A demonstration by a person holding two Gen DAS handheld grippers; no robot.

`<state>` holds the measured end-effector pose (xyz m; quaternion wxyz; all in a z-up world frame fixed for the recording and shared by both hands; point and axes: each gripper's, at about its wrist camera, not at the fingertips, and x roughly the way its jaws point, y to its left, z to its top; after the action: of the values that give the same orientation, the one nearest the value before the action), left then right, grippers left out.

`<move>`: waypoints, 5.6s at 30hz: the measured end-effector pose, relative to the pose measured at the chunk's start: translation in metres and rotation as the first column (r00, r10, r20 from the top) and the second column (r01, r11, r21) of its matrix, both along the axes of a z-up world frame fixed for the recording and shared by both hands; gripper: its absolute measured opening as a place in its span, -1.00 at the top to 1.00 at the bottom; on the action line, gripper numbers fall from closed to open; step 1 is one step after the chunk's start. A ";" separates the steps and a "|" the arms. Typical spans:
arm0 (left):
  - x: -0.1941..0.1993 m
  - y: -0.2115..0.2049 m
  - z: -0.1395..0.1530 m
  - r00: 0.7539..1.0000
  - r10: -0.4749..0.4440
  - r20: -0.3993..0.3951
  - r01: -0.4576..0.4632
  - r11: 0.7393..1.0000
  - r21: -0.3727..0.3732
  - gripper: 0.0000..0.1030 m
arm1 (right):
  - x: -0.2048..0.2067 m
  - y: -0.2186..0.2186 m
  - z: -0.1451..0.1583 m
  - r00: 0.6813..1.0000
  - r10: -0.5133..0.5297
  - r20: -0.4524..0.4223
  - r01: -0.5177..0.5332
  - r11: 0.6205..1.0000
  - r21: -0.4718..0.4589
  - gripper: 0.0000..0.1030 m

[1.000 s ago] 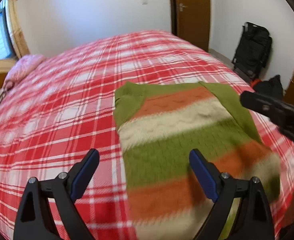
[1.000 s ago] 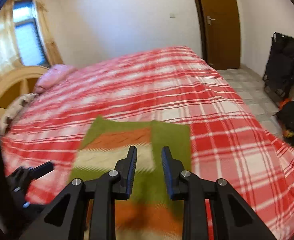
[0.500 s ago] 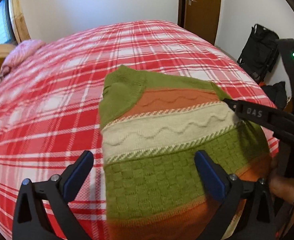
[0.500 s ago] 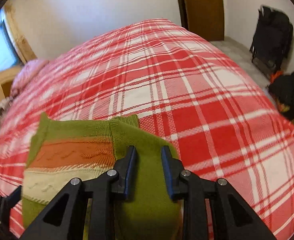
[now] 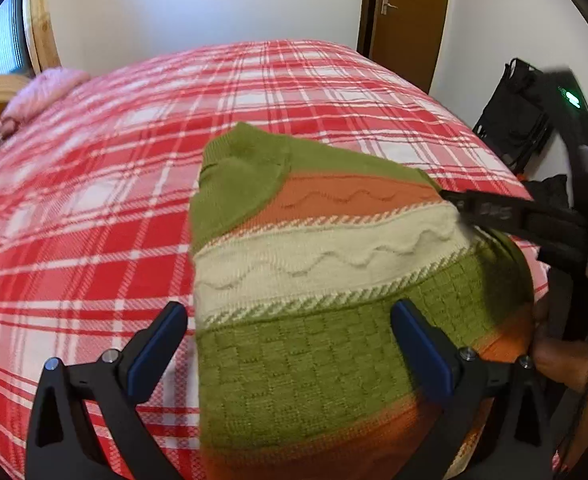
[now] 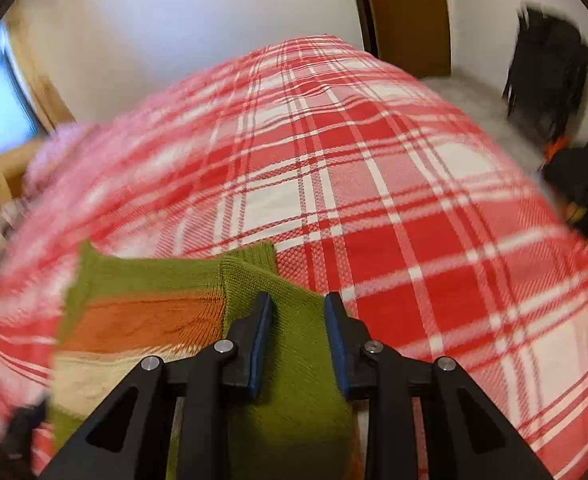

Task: Fold small clothes

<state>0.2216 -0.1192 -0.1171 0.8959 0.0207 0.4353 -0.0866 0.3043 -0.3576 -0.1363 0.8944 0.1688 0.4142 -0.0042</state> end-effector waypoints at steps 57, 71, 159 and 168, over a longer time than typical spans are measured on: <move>-0.015 0.027 0.011 0.985 -0.149 -0.084 0.131 0.973 -0.188 -0.20 | -0.143 0.030 -0.013 0.982 0.144 0.123 -0.164 0.970 0.177 0.31; 0.002 0.027 -0.004 0.976 -0.178 -0.122 0.139 0.951 -0.278 -0.25 | -0.105 0.010 -0.025 0.990 0.112 0.089 -0.130 0.963 0.235 -0.30; -0.126 -0.030 0.063 0.959 -0.259 0.115 0.244 0.961 0.133 -0.88 | -0.344 0.015 0.064 0.893 -0.413 0.178 0.433 0.896 -0.096 -0.27; -0.187 0.002 0.092 0.946 -0.224 0.234 0.206 0.974 0.099 -0.95 | -0.378 0.051 0.077 0.899 -0.373 0.231 0.409 0.903 -0.134 -0.27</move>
<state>0.0347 -0.1169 -0.0246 0.9264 0.1113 0.3200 -0.1643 -0.0732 -0.3070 -0.0594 0.9236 0.1674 0.2777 -0.2043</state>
